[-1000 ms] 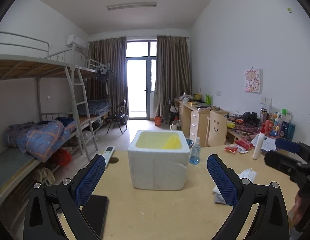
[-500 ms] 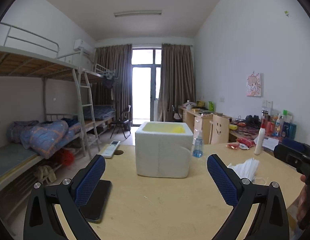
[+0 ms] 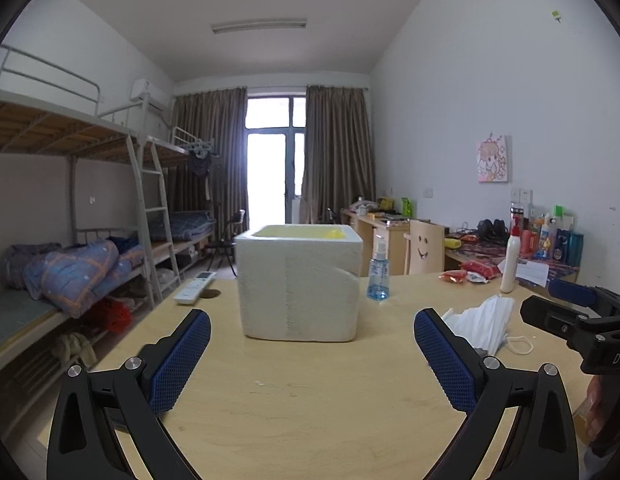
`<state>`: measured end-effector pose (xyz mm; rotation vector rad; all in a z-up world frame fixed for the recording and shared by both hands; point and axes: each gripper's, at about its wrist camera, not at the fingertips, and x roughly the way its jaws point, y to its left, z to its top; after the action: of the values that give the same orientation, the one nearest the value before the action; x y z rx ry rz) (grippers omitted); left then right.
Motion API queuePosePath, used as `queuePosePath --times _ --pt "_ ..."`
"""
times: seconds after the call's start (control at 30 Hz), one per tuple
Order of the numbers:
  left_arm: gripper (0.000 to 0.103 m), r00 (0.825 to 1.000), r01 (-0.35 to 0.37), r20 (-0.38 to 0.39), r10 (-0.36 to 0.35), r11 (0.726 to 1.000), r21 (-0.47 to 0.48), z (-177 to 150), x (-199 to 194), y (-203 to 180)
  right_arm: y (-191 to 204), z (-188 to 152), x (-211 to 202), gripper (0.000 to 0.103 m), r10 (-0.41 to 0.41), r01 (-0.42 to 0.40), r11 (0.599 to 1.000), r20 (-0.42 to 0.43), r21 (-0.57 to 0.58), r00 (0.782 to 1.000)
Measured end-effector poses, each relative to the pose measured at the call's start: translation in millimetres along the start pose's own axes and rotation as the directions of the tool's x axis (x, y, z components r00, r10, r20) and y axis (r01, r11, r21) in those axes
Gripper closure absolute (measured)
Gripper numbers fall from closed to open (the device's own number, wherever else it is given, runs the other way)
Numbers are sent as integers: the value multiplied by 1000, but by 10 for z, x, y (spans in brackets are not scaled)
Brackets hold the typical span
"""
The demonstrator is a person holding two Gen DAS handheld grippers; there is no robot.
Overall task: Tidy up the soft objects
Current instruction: 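Move both tools from the foam box toward the white mask on the grey cloth, then grasp the white face mask with the right tool and lift it off the cloth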
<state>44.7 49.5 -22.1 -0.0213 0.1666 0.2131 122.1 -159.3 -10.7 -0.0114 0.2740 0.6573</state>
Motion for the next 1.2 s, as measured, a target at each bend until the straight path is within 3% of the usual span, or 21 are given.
queuePosePath --times 0.17,0.33,0.57,0.8,1.2 --pt "1 998 65 -21 -64 998 24 -5 166 -202 -144 -35 12 0 -43 44 999 -28 12 999" --pt "1 986 160 -55 -158 987 27 8 327 -416 -322 -31 -41 0 -107 108 994 -42 20 993" --pt "1 966 243 -99 -237 969 52 7 551 -678 -646 -50 -97 0 -182 185 981 -66 56 981" --pt "1 928 329 -199 -316 943 38 -27 817 -876 -806 -58 -56 0 -211 217 974 -89 66 973" --pt "1 861 423 -331 -385 905 46 -95 1202 -1079 -971 -51 138 0 -150 164 984 -184 67 971"
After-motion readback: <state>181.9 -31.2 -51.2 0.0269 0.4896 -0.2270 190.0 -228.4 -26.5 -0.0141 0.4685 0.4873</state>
